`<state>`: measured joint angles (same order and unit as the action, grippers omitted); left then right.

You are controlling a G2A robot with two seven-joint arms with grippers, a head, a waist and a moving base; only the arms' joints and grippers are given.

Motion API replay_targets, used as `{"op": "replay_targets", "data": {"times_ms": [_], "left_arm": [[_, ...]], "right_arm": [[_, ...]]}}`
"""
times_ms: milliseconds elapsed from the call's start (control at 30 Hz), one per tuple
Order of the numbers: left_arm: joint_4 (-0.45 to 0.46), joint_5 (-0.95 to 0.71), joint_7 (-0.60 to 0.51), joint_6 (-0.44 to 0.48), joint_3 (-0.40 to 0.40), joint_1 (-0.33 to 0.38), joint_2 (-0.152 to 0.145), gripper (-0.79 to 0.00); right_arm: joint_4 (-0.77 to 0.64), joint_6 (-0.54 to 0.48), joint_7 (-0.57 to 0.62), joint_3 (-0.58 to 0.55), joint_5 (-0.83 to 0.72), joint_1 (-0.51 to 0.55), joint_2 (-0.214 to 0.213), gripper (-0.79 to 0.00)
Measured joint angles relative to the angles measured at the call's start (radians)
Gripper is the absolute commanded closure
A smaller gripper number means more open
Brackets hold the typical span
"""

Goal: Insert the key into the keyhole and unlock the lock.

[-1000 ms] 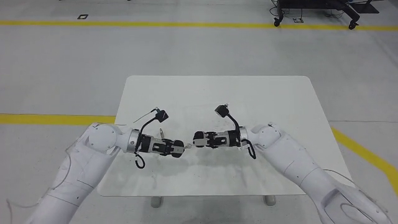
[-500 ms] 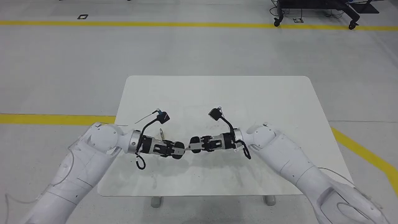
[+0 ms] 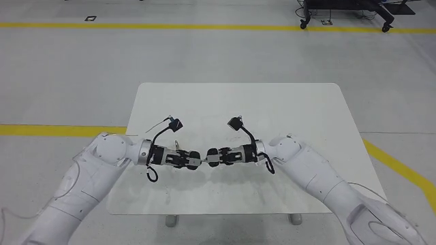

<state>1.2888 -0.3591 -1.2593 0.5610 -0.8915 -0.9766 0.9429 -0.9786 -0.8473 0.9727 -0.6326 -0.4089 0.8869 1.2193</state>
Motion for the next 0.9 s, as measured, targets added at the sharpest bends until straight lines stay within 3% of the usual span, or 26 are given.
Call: {"op": "replay_targets", "data": {"times_ms": [133, 267, 467, 567, 700, 767, 800, 900], "left_arm": [[-0.021, 0.006, 0.03, 0.031, -0.051, -0.001, -0.018, -0.785], [0.005, 0.156, 0.138, 0.046, -0.135, -0.042, -0.046, -0.785], [0.249, 0.589, 0.388, -0.204, -0.219, -0.208, -0.084, -0.785], [0.335, 0.744, 0.452, -0.323, -0.21, -0.27, -0.087, -0.785], [0.336, 0.849, 0.476, -0.409, -0.165, -0.269, -0.076, -0.785], [0.33, 0.9, 0.493, -0.446, -0.137, -0.257, -0.068, -0.714], [0.328, 0.926, 0.502, -0.465, -0.12, -0.251, -0.063, -0.631], [0.323, 0.952, 0.516, -0.491, -0.097, -0.24, -0.054, -0.616]], "right_arm": [[-0.005, -0.051, -0.051, -0.041, 0.005, 0.013, -0.023, 0.0], [-0.016, -0.118, -0.118, -0.11, 0.015, 0.046, -0.058, 0.0], [-0.079, -0.166, -0.266, -0.276, 0.085, 0.128, -0.11, 0.0], [-0.158, -0.165, -0.379, -0.361, 0.174, 0.195, -0.124, 0.0], [-0.226, -0.165, -0.463, -0.417, 0.253, 0.255, -0.131, 0.0], [-0.224, -0.165, -0.459, -0.415, 0.25, 0.252, -0.131, 0.0], [-0.223, -0.165, -0.458, -0.414, 0.249, 0.251, -0.131, 0.0], [-0.223, -0.165, -0.458, -0.414, 0.249, 0.251, -0.131, 0.0]]}}
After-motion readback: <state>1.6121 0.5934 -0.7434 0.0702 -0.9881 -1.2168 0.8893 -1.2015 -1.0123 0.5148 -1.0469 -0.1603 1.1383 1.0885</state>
